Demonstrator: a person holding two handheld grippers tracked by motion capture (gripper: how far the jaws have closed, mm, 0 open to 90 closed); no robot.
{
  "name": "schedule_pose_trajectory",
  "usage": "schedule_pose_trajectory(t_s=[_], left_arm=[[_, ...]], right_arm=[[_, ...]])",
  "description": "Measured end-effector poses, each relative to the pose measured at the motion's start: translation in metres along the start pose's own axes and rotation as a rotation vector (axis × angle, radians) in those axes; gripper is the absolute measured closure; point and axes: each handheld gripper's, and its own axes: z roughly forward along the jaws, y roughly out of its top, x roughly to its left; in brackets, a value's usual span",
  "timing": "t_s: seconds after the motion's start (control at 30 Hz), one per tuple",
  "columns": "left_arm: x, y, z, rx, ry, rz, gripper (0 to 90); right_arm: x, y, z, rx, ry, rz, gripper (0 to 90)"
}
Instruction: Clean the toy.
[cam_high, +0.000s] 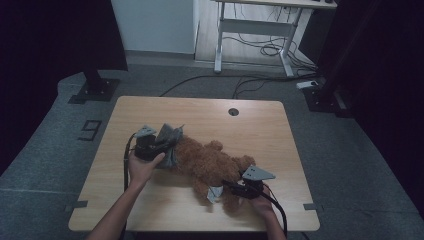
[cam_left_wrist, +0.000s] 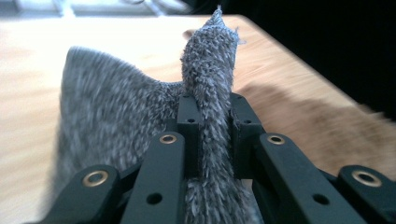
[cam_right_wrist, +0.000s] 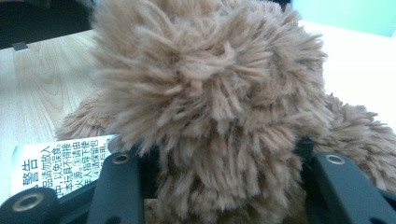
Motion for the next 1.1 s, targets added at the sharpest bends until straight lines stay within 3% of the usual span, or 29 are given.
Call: schedule_pose_trajectory(t_s=[0.13, 0.27, 0.43, 0.57, 0.67, 0.73, 0.77, 0.83, 1.03, 1.1], left_arm=[[-0.028, 0.014, 0.013, 0.013, -0.058, 0.051, 77.8], [-0.063, 0.023, 0.034, 0.049, -0.154, 0.087, 77.8], [-0.12, 0.017, 0.062, 0.122, -0.251, 0.191, 77.3], [-0.147, 0.008, 0.084, 0.184, -0.284, 0.238, 76.5], [-0.15, 0.002, 0.097, 0.219, -0.254, 0.26, 76.6], [-0.141, -0.001, 0.101, 0.215, -0.239, 0.239, 77.2], [-0.135, -0.002, 0.1, 0.21, -0.245, 0.215, 77.5], [-0.13, -0.001, 0.096, 0.199, -0.231, 0.211, 77.6], [-0.108, 0.005, 0.084, 0.171, -0.132, 0.212, 77.6], [-0.097, 0.005, 0.079, 0.163, -0.104, 0.193, 77.6]], right_arm=[[-0.001, 0.0, 0.001, -0.003, -0.003, 0.001, 47.6], [-0.001, 0.001, 0.002, -0.009, -0.023, -0.008, 46.5], [-0.003, 0.002, 0.005, -0.007, -0.031, -0.004, 46.0], [-0.003, 0.003, 0.006, -0.001, -0.037, 0.012, 44.3], [-0.004, 0.003, 0.005, 0.003, -0.04, 0.025, 43.3], [-0.004, 0.003, 0.006, 0.003, -0.041, 0.025, 43.3], [-0.004, 0.003, 0.006, 0.004, -0.041, 0.023, 43.3], [-0.004, 0.002, 0.006, 0.002, -0.041, 0.021, 43.5], [-0.003, 0.002, 0.006, 0.0, -0.043, 0.024, 43.3], [-0.003, 0.002, 0.005, 0.003, -0.04, 0.02, 43.3]])
